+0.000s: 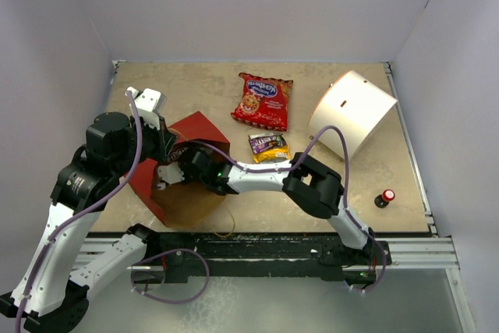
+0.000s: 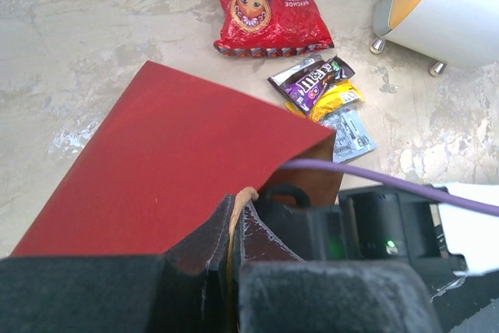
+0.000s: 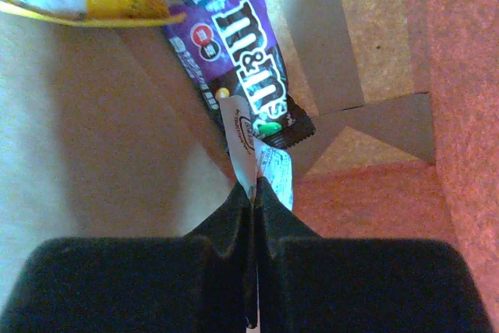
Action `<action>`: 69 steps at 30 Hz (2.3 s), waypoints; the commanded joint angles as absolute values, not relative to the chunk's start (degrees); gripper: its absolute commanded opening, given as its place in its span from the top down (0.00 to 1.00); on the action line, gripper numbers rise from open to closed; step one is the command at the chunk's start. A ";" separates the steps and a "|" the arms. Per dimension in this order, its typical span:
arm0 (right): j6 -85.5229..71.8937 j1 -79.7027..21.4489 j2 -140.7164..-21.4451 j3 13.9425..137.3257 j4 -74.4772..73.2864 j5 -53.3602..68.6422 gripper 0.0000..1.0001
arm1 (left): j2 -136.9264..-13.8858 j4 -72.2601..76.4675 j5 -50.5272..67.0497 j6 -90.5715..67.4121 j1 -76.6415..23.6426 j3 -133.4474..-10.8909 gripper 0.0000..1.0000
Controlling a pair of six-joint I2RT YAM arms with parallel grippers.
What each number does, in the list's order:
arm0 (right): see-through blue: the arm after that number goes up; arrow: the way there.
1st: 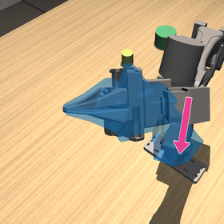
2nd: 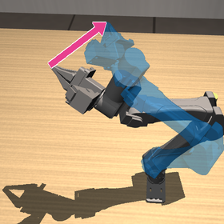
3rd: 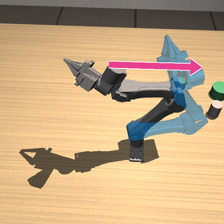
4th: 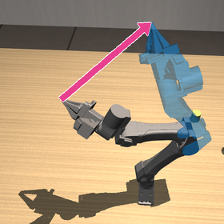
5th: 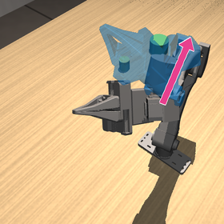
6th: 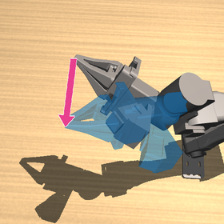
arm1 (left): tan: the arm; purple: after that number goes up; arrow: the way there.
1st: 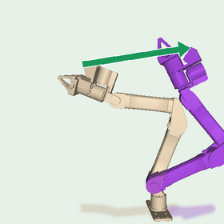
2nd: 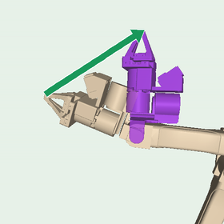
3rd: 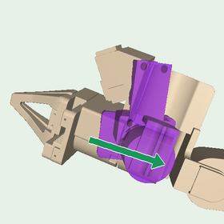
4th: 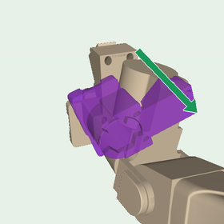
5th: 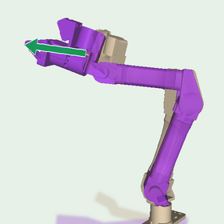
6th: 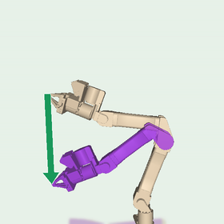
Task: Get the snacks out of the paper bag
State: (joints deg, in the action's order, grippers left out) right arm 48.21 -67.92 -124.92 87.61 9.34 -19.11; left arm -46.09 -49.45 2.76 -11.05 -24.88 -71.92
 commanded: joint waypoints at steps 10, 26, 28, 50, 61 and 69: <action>35.36 -71.82 -109.58 77.03 16.28 -10.99 1.00 | -44.79 -50.11 -3.80 -15.70 -24.97 -73.04 1.00; 22.55 -72.12 -92.62 63.54 17.70 17.58 1.00 | -44.47 -50.64 -4.45 -16.35 -25.01 -72.95 1.00; 20.90 -72.10 -89.58 61.61 16.44 19.31 1.00 | -44.39 -50.84 -4.86 -16.35 -24.97 -72.74 1.00; -14.22 -71.63 -52.68 49.24 -9.82 -52.34 1.00 | -43.52 -50.31 -5.85 -18.25 -24.96 -69.15 1.00; -29.88 -60.60 -77.93 60.39 -20.79 -41.57 1.00 | -43.48 -51.50 -6.23 -19.02 -24.99 -69.09 1.00; -20.51 -59.45 -89.12 61.81 -15.71 -42.51 1.00 | -43.40 -51.72 -7.14 -19.91 -24.99 -69.96 1.00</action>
